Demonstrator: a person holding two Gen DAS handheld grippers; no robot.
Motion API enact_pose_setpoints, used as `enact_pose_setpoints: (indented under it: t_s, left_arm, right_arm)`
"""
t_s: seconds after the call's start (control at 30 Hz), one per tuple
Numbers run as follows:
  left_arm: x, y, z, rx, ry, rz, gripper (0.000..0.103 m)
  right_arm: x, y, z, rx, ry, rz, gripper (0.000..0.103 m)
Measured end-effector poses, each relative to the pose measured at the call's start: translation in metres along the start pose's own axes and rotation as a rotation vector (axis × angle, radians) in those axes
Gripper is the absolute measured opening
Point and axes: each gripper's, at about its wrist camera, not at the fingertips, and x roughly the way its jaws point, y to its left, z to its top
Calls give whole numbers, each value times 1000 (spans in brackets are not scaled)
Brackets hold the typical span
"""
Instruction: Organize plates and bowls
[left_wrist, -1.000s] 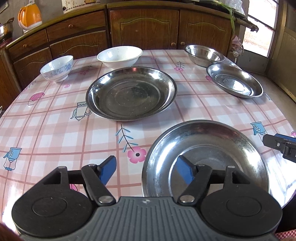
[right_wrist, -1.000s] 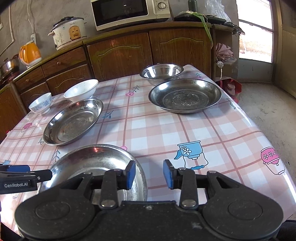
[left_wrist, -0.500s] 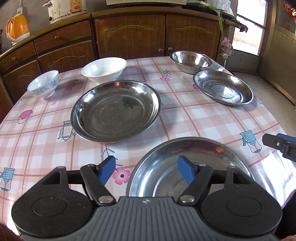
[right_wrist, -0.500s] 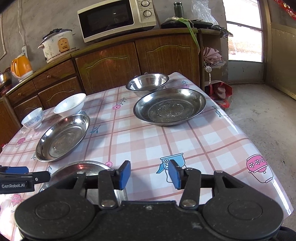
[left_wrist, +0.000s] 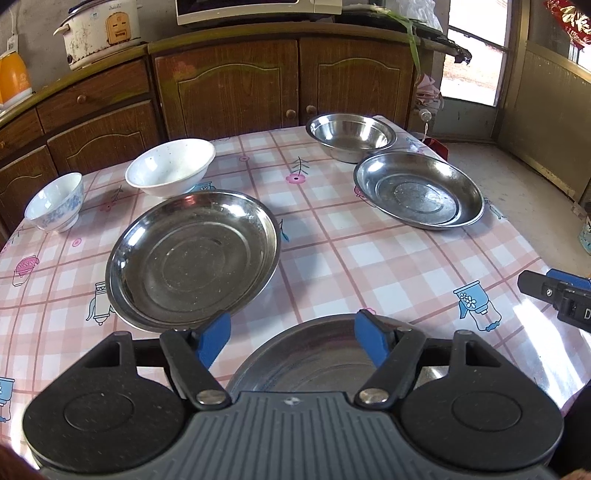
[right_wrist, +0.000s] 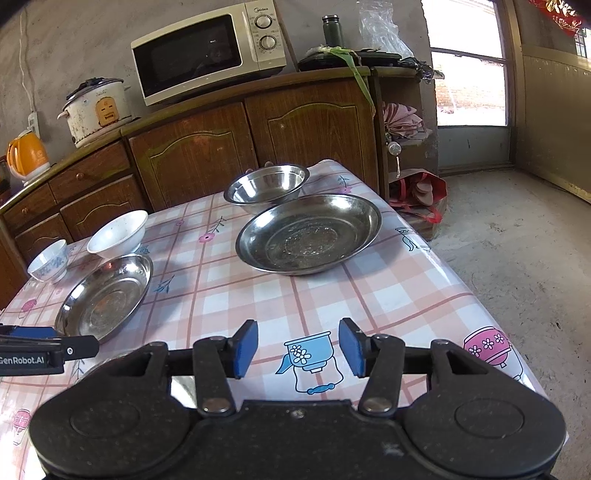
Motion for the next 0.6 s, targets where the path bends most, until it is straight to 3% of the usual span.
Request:
enact_pose_setpoints:
  t_s: [0.6]
  left_arm:
    - [35, -14, 42, 16, 10, -49, 76]
  right_arm:
    - [29, -33, 32, 15, -58, -19, 68]
